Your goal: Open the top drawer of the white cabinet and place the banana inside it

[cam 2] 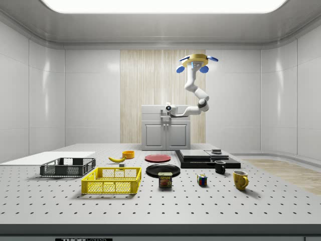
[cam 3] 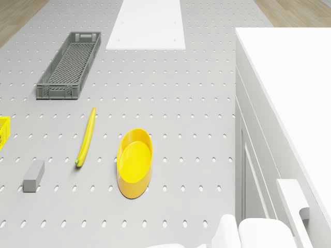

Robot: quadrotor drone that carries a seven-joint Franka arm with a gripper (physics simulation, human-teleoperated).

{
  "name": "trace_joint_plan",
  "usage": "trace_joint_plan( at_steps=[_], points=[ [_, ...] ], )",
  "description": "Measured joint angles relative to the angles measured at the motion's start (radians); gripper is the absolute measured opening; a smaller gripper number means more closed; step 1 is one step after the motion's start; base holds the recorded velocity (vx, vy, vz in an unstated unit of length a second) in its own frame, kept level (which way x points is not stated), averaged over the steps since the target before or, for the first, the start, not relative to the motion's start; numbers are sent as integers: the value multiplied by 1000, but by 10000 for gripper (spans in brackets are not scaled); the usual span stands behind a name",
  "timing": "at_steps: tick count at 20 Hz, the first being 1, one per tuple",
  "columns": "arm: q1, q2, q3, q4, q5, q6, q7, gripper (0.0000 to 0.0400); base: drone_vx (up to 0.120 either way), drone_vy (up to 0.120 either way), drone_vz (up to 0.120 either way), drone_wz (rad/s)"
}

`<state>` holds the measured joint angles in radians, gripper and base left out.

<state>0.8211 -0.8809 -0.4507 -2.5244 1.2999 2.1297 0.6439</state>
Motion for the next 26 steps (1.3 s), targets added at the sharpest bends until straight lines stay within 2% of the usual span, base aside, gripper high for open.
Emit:
trace_joint_plan(
  at_steps=[10,19,26],
  points=[
    [-23,25,30,6,36,-9,-15,400,0,0,0,0],
    [-36,73,36,33,61,-31,-35,400,0,0,0,0],
    [-53,92,54,40,81,-40,-44,400,0,0,0,0]
  ],
)
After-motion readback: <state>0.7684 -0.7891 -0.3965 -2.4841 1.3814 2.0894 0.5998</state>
